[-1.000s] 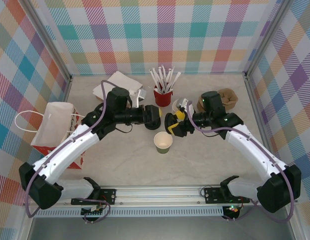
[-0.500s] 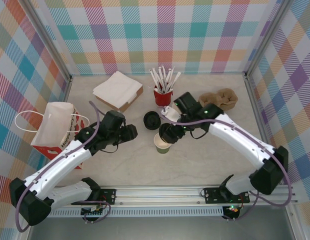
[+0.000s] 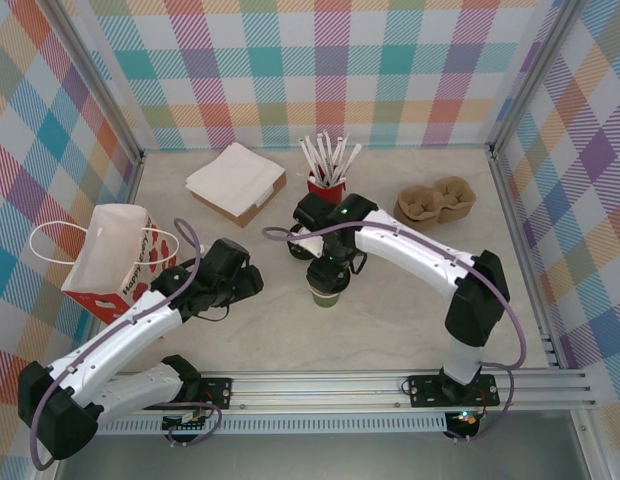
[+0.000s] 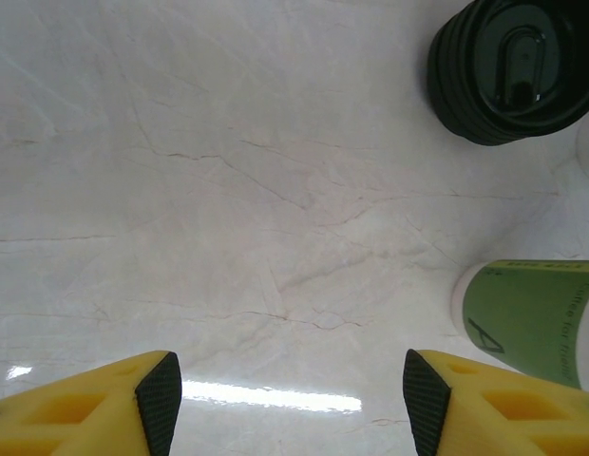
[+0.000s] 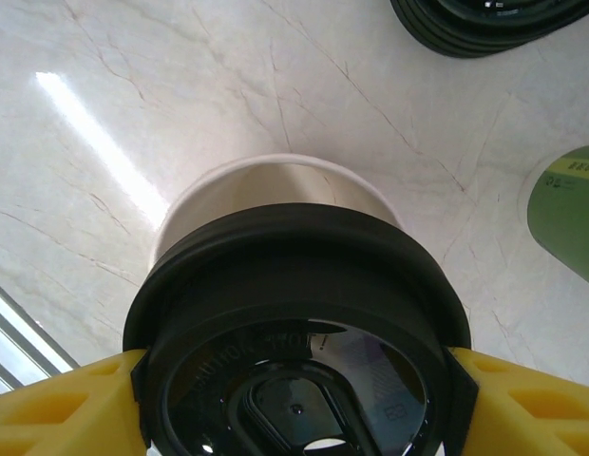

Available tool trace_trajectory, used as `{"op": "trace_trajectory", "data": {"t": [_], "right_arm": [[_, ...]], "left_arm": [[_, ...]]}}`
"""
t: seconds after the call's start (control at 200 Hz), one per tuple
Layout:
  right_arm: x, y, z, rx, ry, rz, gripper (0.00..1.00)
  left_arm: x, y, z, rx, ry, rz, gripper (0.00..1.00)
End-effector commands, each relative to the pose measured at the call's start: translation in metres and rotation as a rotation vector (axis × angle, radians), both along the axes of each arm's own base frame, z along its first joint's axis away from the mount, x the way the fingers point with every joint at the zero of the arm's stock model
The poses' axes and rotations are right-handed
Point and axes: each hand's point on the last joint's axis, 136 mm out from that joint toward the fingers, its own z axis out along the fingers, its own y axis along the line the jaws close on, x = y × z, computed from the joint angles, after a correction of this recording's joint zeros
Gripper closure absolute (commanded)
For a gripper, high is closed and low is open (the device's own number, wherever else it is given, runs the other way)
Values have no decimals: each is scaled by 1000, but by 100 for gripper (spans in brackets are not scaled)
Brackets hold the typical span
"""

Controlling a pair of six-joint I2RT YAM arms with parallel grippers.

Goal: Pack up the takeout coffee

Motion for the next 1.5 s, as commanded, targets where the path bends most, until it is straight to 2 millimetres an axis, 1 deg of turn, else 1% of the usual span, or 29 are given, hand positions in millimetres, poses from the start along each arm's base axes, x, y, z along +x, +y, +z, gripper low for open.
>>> {"op": "trace_trajectory", "data": {"t": [0.0,0.175,0.305,0.455,0.9,1.135,1.3,1.495], "right_arm": [[0,-3,3,-46,-2,-8,29],[5,2,-5,-73,1,6,29],[6,6,-8,-65,12,9,29],[3,12,-12,-51,35,12,29],[-2,19,-18,-32,70,18,28],[-3,16,-27,-60,82,14,28],[-3,15,-28,-66,84,13,27],[-5,13,-26,-68,83,10,23]], "left_arm": [[-7,11,-7,41,14,25,34],[-9,14,-12,47,21,29,34],[-9,14,-11,48,20,31,33],[-9,14,-12,50,20,31,33],[-9,14,-13,51,22,30,32],[-9,13,-13,49,24,29,32],[-9,13,-13,48,24,28,31],[-9,13,-13,46,26,27,31]]}}
